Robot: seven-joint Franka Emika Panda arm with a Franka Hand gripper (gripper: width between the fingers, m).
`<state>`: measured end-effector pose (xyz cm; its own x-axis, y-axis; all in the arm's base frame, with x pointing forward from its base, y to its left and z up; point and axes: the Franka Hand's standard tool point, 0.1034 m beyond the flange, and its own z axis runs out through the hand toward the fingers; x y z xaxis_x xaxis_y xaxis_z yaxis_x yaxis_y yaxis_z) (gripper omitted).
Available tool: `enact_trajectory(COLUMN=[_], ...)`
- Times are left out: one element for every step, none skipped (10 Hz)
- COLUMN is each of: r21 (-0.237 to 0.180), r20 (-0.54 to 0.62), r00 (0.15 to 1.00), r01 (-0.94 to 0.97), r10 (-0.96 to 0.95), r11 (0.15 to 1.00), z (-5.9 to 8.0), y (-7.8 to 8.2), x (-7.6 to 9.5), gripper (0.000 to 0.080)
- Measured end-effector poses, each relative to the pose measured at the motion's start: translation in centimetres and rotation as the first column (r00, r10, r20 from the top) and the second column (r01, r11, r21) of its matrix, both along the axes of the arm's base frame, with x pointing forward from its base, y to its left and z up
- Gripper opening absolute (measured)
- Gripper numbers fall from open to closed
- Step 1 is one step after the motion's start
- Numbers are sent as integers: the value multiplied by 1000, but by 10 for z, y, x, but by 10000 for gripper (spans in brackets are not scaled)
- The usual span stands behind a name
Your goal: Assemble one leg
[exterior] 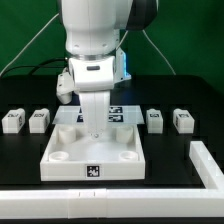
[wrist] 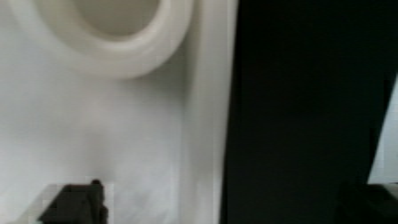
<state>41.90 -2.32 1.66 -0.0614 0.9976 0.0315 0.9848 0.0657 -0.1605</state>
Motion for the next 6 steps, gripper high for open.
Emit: enact_trajectory(r21=[1,1,1,1,1,1], r20=[2,2,1,1,1,1], r00=[1000,1000,1000,1000,1000,1000], r01=[5,7,7,7,7,7], r10=[-6,-7,-7,-7,-7,-7], r11=[1000,1000,1000,1000,1000,1000], z=[-3,-3,-3,-3,-3,-3], y=[-2,-2,-2,-2,-2,-2], x=[1,1,1,1,1,1], gripper=[650,650,530,530,348,212])
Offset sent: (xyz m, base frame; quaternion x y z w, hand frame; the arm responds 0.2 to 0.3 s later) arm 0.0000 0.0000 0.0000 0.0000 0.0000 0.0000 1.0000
